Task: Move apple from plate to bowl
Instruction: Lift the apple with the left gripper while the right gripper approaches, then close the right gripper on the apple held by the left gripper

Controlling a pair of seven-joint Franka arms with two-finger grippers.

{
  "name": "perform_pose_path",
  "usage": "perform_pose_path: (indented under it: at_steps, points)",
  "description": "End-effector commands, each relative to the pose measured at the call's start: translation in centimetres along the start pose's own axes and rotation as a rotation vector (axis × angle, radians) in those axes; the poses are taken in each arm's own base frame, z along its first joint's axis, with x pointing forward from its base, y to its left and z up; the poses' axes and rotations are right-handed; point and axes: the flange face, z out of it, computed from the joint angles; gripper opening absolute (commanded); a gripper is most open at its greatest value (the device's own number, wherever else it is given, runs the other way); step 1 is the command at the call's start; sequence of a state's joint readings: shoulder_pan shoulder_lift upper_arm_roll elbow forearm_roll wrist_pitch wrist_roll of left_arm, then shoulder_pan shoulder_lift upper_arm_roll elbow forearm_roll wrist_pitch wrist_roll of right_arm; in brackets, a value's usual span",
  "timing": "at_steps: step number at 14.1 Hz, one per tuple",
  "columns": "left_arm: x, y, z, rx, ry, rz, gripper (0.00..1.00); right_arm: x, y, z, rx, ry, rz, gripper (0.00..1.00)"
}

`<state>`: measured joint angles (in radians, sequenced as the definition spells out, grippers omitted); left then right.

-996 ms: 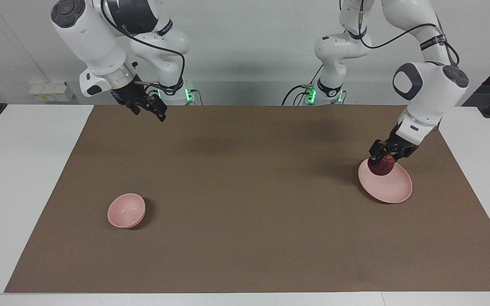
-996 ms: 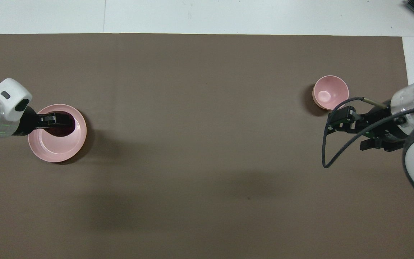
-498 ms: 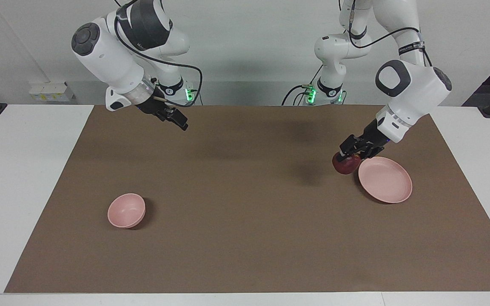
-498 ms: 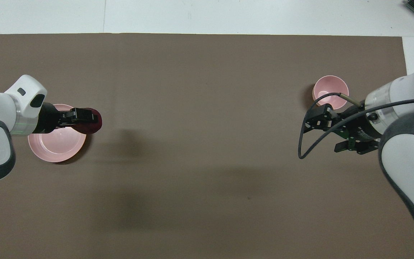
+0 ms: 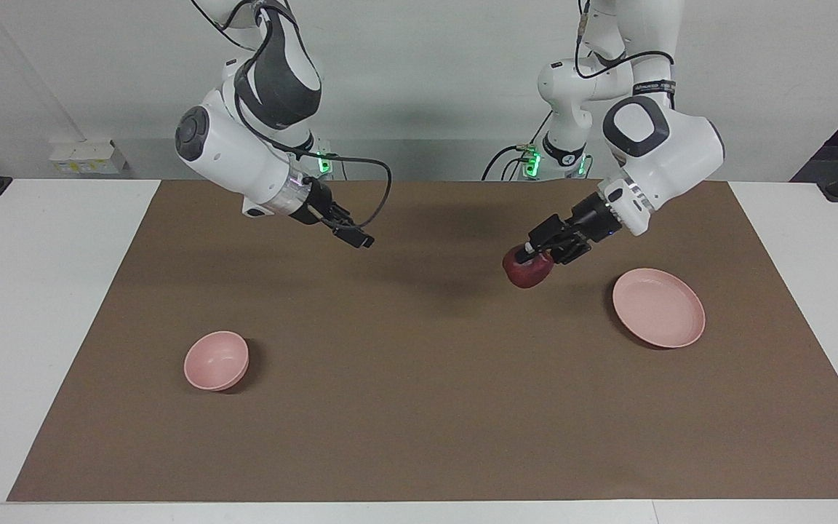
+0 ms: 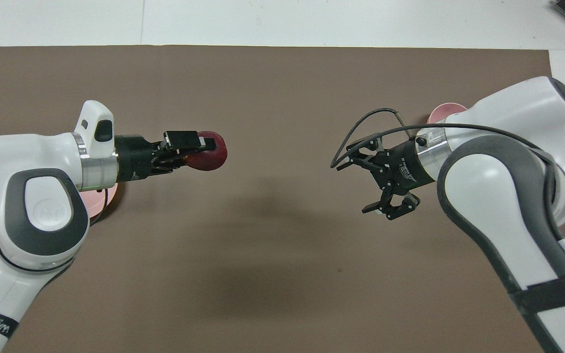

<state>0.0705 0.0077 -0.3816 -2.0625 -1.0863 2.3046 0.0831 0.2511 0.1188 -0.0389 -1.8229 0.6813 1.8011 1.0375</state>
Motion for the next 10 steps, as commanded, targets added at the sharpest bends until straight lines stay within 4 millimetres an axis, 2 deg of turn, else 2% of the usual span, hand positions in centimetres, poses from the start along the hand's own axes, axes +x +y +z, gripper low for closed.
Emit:
perform_pose_path:
  at_steps: [1, 4, 6, 7, 8, 10]
  points:
    - [-2.7, 1.5, 1.1, -0.057, 0.030, -0.040, 0.00, 0.1, -0.8, 2.2, 0.066, -0.102, 0.190, 1.00]
    - [-5.4, 3.2, 3.1, -0.087, 0.065, -0.056, 0.00, -0.3, -2.4, 4.5, 0.147, -0.165, 0.359, 1.00]
    - [-7.1, 4.2, 4.6, -0.090, 0.084, -0.048, 0.00, 1.2, -3.4, 6.3, 0.189, -0.166, 0.411, 1.00]
    - [-7.6, 4.4, 4.8, -0.088, 0.077, -0.043, 0.00, 1.3, -4.1, 7.3, 0.199, -0.155, 0.412, 1.00]
    - [-8.1, 4.6, 5.1, -0.084, 0.070, -0.035, 0.00, 0.5, -4.8, 8.4, 0.215, -0.150, 0.405, 1.00]
    - [-8.7, 4.6, 5.5, -0.079, 0.060, -0.031, 0.00, 0.2, -5.4, 8.7, 0.250, -0.202, 0.427, 1.00]
